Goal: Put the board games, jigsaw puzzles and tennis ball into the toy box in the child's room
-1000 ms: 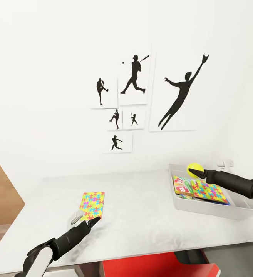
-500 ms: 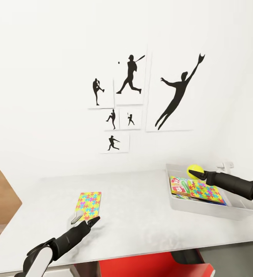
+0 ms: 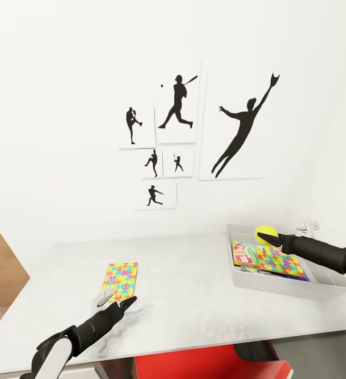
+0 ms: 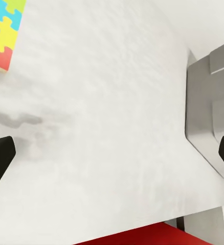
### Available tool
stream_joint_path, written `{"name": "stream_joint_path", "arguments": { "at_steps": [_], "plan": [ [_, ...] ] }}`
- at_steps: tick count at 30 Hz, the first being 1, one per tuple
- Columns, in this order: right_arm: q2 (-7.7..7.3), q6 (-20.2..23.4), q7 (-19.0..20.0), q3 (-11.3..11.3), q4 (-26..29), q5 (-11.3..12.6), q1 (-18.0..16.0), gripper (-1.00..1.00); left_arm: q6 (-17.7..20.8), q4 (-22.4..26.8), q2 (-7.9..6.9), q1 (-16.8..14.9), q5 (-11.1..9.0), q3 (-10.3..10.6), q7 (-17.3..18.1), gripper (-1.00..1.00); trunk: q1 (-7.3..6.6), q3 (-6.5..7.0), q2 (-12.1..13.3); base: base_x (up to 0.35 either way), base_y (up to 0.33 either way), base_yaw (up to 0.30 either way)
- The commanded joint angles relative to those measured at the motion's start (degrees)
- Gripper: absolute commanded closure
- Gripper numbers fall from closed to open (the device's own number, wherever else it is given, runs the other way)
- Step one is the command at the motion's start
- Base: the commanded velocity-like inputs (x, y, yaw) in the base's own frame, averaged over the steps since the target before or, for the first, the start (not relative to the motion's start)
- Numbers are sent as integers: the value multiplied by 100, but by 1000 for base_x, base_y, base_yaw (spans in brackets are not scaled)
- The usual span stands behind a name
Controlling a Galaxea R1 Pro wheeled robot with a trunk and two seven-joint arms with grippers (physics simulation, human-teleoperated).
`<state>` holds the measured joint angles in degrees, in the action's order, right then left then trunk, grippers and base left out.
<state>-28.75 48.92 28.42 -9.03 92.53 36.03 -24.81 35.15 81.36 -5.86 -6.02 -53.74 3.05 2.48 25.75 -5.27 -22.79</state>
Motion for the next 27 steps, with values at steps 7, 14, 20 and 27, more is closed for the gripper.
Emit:
{"name": "stream_joint_path", "arguments": {
  "at_steps": [7,14,20,27],
  "plan": [
    [1,37,58,-10,1,10,-7,100,18,3,-3,-5,-3,2,7,-100,4,-7,-13,0,-1,0],
    [1,37,65,-51,1,10,-7,100,18,0,-3,-5,-4,3,7,-100,4,-3,-13,0,0,0],
    [1,55,67,-75,1,10,-7,100,18,1,-3,-5,-5,4,7,-100,4,-2,-13,0,0,0],
    [1,40,67,-80,1,8,-7,100,18,2,-3,-5,-5,9,7,-100,4,-2,-13,0,0,0]
  ]
}}
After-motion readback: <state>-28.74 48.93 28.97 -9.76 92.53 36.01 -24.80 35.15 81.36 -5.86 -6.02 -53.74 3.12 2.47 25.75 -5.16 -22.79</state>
